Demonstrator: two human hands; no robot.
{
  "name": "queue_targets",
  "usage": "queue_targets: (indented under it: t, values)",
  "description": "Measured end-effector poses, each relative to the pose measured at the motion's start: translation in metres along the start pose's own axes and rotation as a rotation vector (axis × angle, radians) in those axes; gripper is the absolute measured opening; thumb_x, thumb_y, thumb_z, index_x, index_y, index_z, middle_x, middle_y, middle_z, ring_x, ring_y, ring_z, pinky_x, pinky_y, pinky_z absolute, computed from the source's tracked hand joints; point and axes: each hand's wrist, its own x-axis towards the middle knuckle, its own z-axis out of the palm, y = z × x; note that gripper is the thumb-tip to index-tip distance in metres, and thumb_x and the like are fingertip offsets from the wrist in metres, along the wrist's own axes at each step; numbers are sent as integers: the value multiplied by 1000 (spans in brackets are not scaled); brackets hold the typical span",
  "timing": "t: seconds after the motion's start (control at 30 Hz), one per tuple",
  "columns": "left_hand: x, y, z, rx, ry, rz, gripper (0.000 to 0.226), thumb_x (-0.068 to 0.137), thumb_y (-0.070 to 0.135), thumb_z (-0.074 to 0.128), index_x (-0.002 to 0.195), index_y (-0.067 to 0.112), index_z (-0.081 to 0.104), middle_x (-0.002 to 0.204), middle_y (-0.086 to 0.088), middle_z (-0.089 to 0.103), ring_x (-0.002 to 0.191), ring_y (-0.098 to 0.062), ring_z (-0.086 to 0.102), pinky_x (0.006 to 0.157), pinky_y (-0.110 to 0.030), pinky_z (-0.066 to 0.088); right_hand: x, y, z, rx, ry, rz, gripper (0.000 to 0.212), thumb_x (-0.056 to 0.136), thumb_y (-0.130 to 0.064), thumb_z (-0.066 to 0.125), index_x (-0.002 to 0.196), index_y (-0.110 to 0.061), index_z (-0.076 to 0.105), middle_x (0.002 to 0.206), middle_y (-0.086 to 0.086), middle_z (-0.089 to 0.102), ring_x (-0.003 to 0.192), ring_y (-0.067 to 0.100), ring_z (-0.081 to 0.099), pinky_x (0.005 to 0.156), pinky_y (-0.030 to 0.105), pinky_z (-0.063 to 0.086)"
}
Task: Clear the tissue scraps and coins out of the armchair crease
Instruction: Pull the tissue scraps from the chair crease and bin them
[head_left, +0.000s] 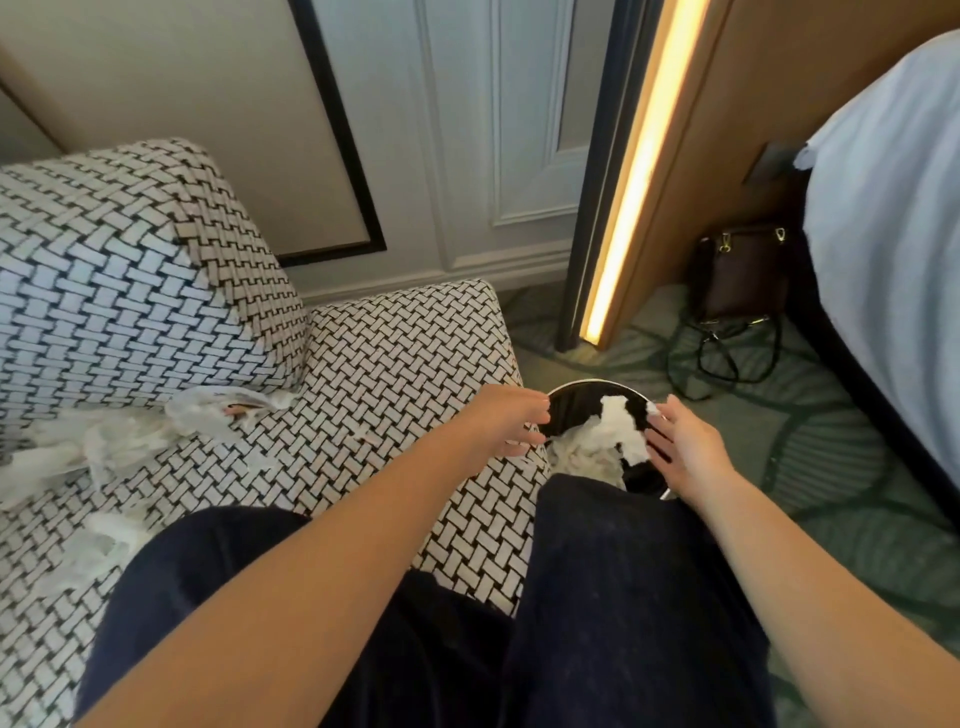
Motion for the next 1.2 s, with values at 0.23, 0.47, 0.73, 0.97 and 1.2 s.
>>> queue_targets:
  t: [0.23, 0.47, 0.73, 0.97, 1.2]
  values:
    - [-10, -16, -24, -2, 61, 36, 34, 96, 18, 51, 129, 16, 54, 117, -1, 65, 102, -15, 62, 77, -25, 49, -12, -4, 5, -112, -126, -48, 51, 101, -38, 35, 144, -10, 36, 151, 7, 36, 140, 21, 30, 114, 37, 25]
    - [-39, -27, -51, -39, 107, 110, 30, 94, 25, 56, 123, 19, 59, 108, 4, 67, 97, -13, 63, 77, -26, 50, -53, -24, 20, -303, -233, -162, 42, 101, -36, 36, 131, -9, 51, 128, 9, 58, 119, 24, 54, 106, 38, 39]
    - [-98, -38, -107, -92, 141, 259, 23, 91, 23, 61, 114, 22, 64, 106, 4, 70, 98, -16, 66, 80, -25, 51, -132, -42, 80, -392, -389, -354, 28, 99, -28, 45, 116, -12, 60, 107, 4, 67, 102, 18, 63, 97, 34, 46]
    - [-158, -74, -179, -246, 309, 396, 16, 94, 20, 54, 104, 21, 67, 102, 2, 72, 92, -15, 66, 84, -31, 48, -197, -18, 160, -561, -572, -503, 26, 94, -25, 53, 115, -13, 62, 103, 3, 70, 97, 17, 67, 95, 35, 49]
    - [-192, -127, -248, -286, 531, 368, 16, 94, 18, 55, 104, 19, 67, 99, 1, 73, 90, -16, 66, 83, -31, 48, -237, 26, 238, -702, -768, -540, 23, 95, -24, 52, 111, -12, 64, 102, 3, 70, 97, 20, 67, 85, 28, 52]
